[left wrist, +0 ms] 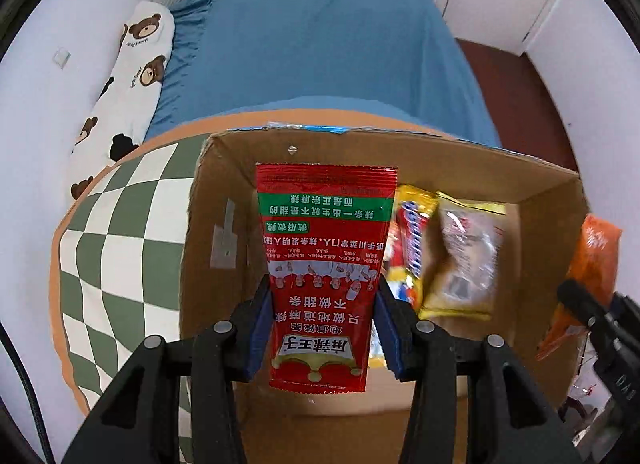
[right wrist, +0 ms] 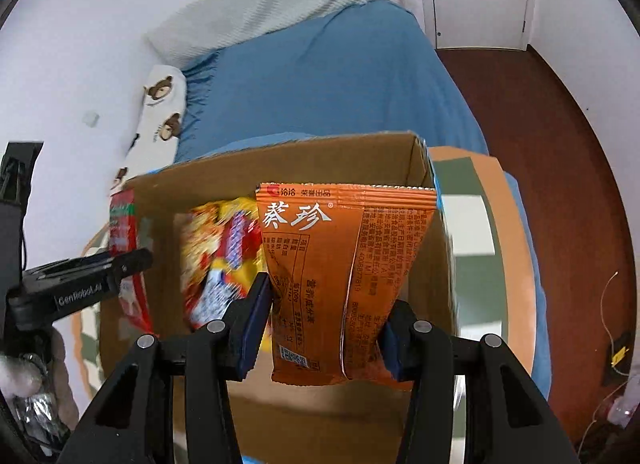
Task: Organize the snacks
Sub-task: 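Lower both packets into the box and open both tools, then grasp the brown biscuit packet with left tool while right grasps white wafer bag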
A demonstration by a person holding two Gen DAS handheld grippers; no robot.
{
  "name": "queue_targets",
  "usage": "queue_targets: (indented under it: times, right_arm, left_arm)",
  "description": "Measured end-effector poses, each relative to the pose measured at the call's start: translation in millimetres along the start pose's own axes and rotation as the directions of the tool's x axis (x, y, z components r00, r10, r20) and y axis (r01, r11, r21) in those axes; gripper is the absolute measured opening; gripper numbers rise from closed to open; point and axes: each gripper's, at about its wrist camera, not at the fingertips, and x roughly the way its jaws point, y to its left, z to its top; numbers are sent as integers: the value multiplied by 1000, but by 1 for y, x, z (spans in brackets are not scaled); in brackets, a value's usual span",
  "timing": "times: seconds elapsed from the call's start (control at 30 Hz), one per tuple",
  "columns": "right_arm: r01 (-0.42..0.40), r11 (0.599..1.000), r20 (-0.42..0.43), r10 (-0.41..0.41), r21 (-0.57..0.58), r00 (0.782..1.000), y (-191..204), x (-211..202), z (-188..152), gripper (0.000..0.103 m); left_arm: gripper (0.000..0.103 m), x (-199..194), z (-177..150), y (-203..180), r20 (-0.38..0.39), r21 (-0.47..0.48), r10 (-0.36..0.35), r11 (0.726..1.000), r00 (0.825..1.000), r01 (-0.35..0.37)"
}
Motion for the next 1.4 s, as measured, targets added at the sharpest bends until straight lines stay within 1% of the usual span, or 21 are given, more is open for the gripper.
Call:
queue_targets:
  times: [0.13,0.17,0.2,0.23,0.27,0.3,0.33,0.37,0.4,0.47,0.53,0.67,0.83,0.97,1.07,1.13,1.23,1.4]
  right_arm:
    - [27,1000,-20,-27,2,999,-4,23,16,51]
    - [36,999,-19,-35,8,999,-5,29,20,51]
    - [48,999,-17,-48,13,999,-6,34,24,51]
    - [56,998,-19,-55,19,998,-7,36,22,52]
    - [69,997,-34,-68,28,997,-9,41,24,54]
    - [77,996,-54,-76,33,996,-10,47,25,67]
    - [86,996,-64,-84,31,994,-11,52,25,76]
    - [82,996,-65,-80,28,995,-11,55,26,83]
    - [93,995,-67,-91,25,994,-11,58,26,83]
    - [98,995,-64,-97,15,993,-9,61,25,83]
    - [98,995,-70,-96,13,993,-10,64,25,83]
    - [96,995,-78,-94,18,992,-11,67,21,83]
    - [92,996,-72,-92,-1,993,-7,60,10,83]
    - [98,995,-44,-98,-12,994,-4,51,-6,83]
    - [92,996,-40,-92,-14,995,-3,45,-21,83]
    - [85,996,-32,-85,-19,996,-2,39,-28,83]
    - [83,996,-9,-83,-33,997,2,25,-43,83]
    - [76,996,44,-74,-51,996,8,-1,-61,83]
  left_arm:
    - [44,15,11,5,-24,-7,31,999,999,-31]
    - [46,20,15,7,-28,-9,38,999,999,-38]
    - [46,24,18,9,-34,-9,41,999,999,-41]
    - [49,30,22,10,-48,-3,32,999,998,-32]
    - [52,36,25,10,-62,4,31,1000,998,-30]
    - [54,40,26,11,-67,5,32,999,997,-31]
    - [58,42,28,12,-68,7,26,1000,997,-25]
    - [63,45,30,13,-69,4,19,1000,997,-19]
    - [64,46,31,15,-67,-6,14,1000,998,-15]
    - [72,45,32,16,-58,-21,-9,1000,998,7]
    - [74,43,32,16,-52,-26,-6,1000,999,5]
    - [75,39,27,15,-48,-32,-27,999,999,25]
    - [75,29,12,11,-17,-32,-42,999,999,41]
    - [75,22,-7,7,11,-13,-56,998,998,56]
    - [75,16,-21,6,36,-9,-42,999,998,42]
    - [75,11,-29,7,52,-14,-47,999,998,48]
    - [75,-1,-43,5,84,-11,-63,998,994,64]
    - [75,-30,-74,-4,176,19,-41,999,984,38]
